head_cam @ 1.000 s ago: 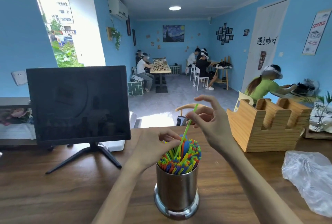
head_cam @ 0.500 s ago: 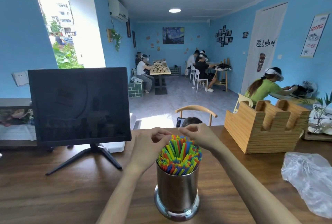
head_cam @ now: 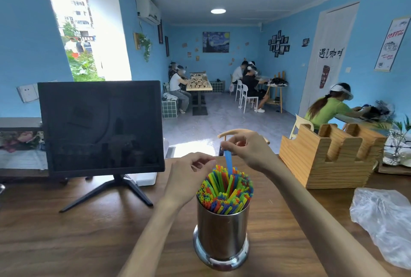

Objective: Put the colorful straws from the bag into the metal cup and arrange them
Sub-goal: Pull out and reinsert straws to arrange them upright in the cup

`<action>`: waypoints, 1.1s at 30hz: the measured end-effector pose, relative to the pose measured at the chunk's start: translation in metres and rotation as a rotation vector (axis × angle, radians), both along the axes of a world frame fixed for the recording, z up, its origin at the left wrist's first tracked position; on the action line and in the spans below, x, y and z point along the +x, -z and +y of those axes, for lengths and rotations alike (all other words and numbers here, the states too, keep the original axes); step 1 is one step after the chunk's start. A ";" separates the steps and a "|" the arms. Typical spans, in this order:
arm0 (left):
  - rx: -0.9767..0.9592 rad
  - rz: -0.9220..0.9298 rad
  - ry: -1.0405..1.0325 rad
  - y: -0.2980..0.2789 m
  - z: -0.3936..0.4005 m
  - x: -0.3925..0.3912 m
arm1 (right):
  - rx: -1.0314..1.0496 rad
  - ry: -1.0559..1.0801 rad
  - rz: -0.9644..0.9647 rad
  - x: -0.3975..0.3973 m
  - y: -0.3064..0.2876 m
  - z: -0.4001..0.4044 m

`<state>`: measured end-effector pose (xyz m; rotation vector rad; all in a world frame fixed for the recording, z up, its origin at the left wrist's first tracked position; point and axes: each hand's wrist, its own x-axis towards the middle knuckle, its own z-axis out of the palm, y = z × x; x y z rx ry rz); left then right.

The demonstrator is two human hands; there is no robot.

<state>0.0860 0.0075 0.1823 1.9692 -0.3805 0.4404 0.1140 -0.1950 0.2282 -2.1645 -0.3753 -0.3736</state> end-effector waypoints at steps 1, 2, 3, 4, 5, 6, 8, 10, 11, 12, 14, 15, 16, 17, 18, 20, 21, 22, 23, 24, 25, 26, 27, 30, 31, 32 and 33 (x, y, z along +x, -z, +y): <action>-0.003 0.006 0.015 -0.003 -0.004 -0.001 | 0.017 -0.019 -0.044 -0.007 -0.008 0.005; 0.004 0.014 0.039 -0.006 -0.007 -0.001 | 0.027 -0.034 -0.093 -0.013 -0.015 0.009; 0.022 0.019 0.061 -0.010 -0.012 -0.002 | 0.035 -0.054 -0.143 -0.019 -0.022 0.014; 0.042 0.012 0.082 -0.014 -0.015 -0.002 | 0.040 -0.077 -0.188 -0.024 -0.028 0.018; 0.048 -0.006 0.096 -0.017 -0.019 -0.003 | 0.045 -0.104 -0.221 -0.028 -0.033 0.021; 0.035 -0.027 0.105 -0.021 -0.021 -0.002 | 0.056 -0.130 -0.241 -0.031 -0.037 0.023; -0.010 -0.068 0.123 -0.027 -0.021 -0.002 | 0.125 -0.184 -0.247 -0.036 -0.041 0.025; -0.053 -0.089 0.157 -0.031 -0.019 -0.002 | 0.212 -0.222 -0.213 -0.036 -0.041 0.023; -0.099 -0.090 0.180 -0.033 -0.017 -0.003 | 0.234 -0.240 -0.178 -0.035 -0.038 0.020; -0.168 -0.091 0.201 -0.035 -0.015 -0.004 | 0.242 -0.265 -0.120 -0.033 -0.033 0.015; -0.345 -0.113 0.213 -0.040 -0.012 -0.004 | 0.208 -0.313 0.041 -0.030 -0.019 0.006; -0.442 -0.116 0.197 -0.043 -0.011 -0.005 | 0.162 -0.332 0.113 -0.029 -0.010 0.002; -0.534 -0.114 0.171 -0.045 -0.008 -0.003 | 0.110 -0.349 0.160 -0.027 -0.001 -0.001; -0.615 -0.104 0.157 -0.047 -0.006 -0.003 | 0.079 -0.358 0.182 -0.027 0.007 -0.003; -0.668 -0.100 0.144 -0.047 -0.003 -0.002 | 0.092 -0.365 0.185 -0.027 0.013 -0.006; -0.744 -0.063 0.134 -0.045 0.002 -0.001 | 0.240 -0.348 0.185 -0.027 0.018 -0.013; -0.773 -0.038 0.129 -0.044 0.005 -0.001 | 0.341 -0.334 0.190 -0.027 0.018 -0.017; -0.798 -0.015 0.132 -0.041 0.007 -0.001 | 0.442 -0.329 0.197 -0.026 0.017 -0.021; -0.824 0.014 0.136 -0.038 0.008 -0.002 | 0.540 -0.333 0.206 -0.025 0.015 -0.023; -0.849 0.040 0.143 -0.036 0.008 -0.003 | 0.633 -0.337 0.216 -0.024 0.013 -0.022; -0.868 0.066 0.152 -0.034 0.006 -0.004 | 0.714 -0.336 0.225 -0.022 0.011 -0.020; -0.886 0.090 0.172 -0.031 0.003 -0.005 | 0.788 -0.334 0.232 -0.020 0.009 -0.016; -0.910 0.115 0.199 -0.029 0.000 -0.006 | 0.864 -0.333 0.236 -0.020 0.006 -0.010; -0.982 0.171 0.273 -0.024 -0.011 -0.012 | 1.092 -0.344 0.249 -0.018 -0.003 0.003; -1.009 0.187 0.287 -0.022 -0.014 -0.013 | 1.129 -0.341 0.242 -0.018 -0.005 0.007; -1.035 0.202 0.295 -0.020 -0.016 -0.013 | 1.135 -0.332 0.226 -0.018 -0.007 0.010; -1.046 0.210 0.297 -0.019 -0.017 -0.012 | 1.119 -0.322 0.203 -0.017 -0.007 0.013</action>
